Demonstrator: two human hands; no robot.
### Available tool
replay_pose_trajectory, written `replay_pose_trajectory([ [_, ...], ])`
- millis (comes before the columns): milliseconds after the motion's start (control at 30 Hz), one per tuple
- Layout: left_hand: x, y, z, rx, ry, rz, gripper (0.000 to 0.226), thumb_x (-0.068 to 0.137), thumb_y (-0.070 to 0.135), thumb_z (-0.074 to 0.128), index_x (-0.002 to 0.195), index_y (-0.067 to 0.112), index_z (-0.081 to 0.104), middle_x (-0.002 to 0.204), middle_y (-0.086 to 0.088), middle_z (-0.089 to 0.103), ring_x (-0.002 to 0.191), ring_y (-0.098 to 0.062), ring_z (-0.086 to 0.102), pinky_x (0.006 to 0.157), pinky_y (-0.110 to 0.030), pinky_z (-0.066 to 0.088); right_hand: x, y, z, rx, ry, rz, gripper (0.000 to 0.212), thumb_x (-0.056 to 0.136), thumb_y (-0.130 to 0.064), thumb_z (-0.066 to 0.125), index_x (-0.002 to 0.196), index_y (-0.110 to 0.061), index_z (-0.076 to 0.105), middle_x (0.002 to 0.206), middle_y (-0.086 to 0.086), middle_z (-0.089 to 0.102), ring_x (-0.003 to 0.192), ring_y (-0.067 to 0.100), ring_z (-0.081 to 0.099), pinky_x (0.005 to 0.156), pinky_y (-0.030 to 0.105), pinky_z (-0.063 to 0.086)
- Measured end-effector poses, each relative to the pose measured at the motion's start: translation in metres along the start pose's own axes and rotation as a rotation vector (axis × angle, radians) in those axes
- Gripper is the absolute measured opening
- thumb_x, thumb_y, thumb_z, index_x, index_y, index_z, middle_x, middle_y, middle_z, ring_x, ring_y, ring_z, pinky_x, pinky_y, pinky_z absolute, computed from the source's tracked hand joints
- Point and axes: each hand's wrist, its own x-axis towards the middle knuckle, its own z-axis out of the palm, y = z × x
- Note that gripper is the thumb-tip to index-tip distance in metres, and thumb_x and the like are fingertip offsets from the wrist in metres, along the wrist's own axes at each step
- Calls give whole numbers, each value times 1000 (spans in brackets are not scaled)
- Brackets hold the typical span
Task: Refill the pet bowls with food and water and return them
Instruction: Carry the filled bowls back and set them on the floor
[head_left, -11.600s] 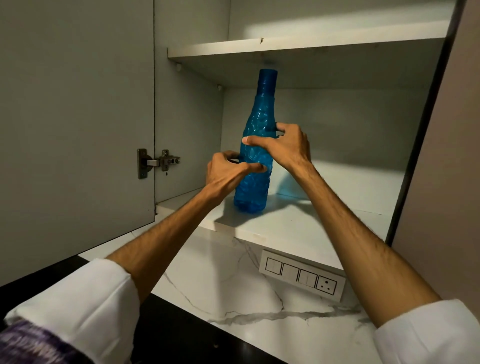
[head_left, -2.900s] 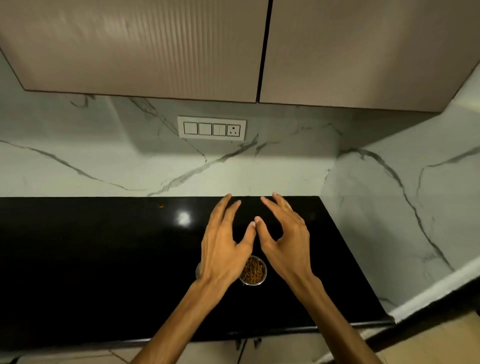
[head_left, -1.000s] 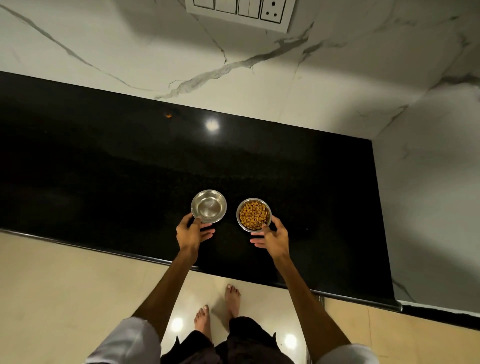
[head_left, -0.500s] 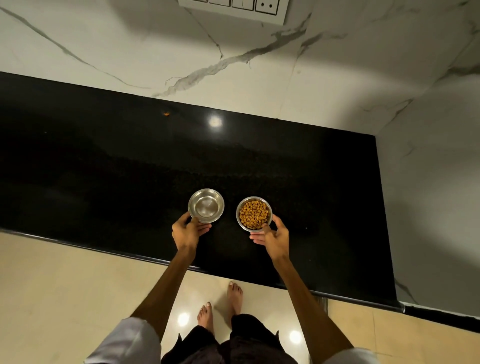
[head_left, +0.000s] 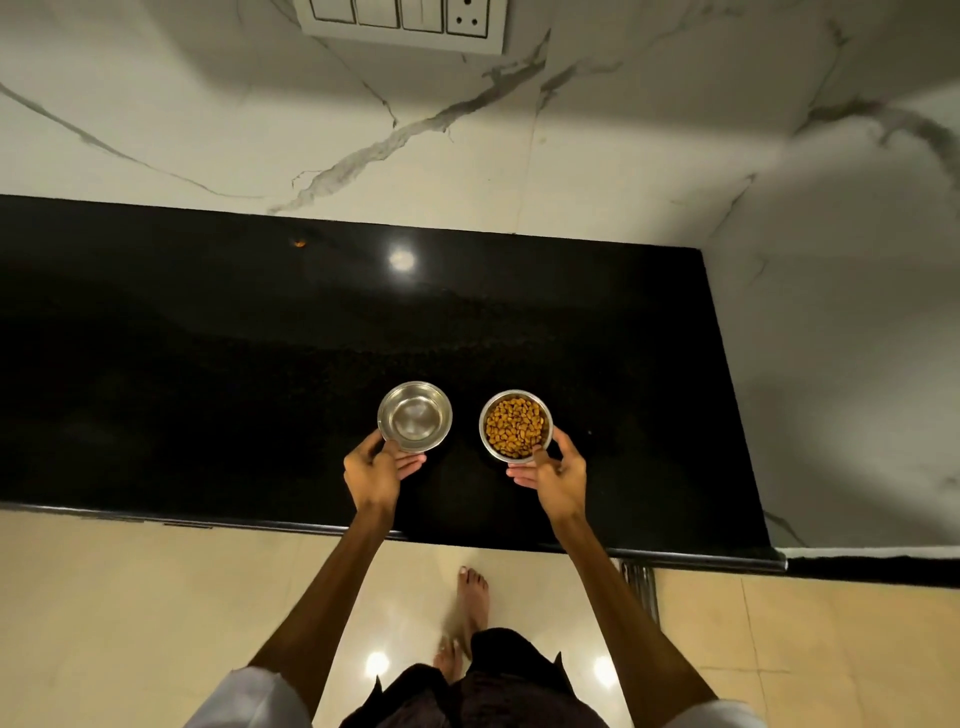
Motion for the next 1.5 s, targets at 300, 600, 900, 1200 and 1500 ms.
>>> replay_pose_trajectory([
  [300,-47,0,7,4,-156,25,38,104,10,58,141,1,57,83,-21,76,74,-31,78,64,-30,65,-58,10,-30,54,142,-57,44,110,-6,49,153,-13,46,109,23,76,77,30,80,67,32,66],
  [600,-107,-8,5,98,-313,69,36,104,6,55,139,-1,57,80,-20,75,67,-26,77,61,-27,63,-133,27,-64,148,307,-92,34,107,-4,55,139,-16,55,104,19,77,75,34,79,65,36,66],
  [900,-162,-36,15,197,-448,61,31,104,3,53,133,-7,59,81,-25,74,66,-29,77,60,-29,64,-203,48,-111,176,480,-58,33,105,-5,59,137,-12,58,100,21,77,71,33,79,64,37,66],
  [1200,-208,-77,49,273,-608,16,26,103,3,54,127,-5,64,74,-20,74,62,-29,75,56,-29,62,-244,82,-174,218,678,-4,39,105,3,47,139,-13,58,88,24,77,63,33,74,62,40,62],
  [1500,-271,-115,102,392,-751,39,35,103,4,54,137,-3,59,75,-23,76,68,-37,76,62,-33,65,-278,107,-243,246,815,63,46,105,-1,48,151,-9,49,77,21,77,68,33,77,70,45,66],
])
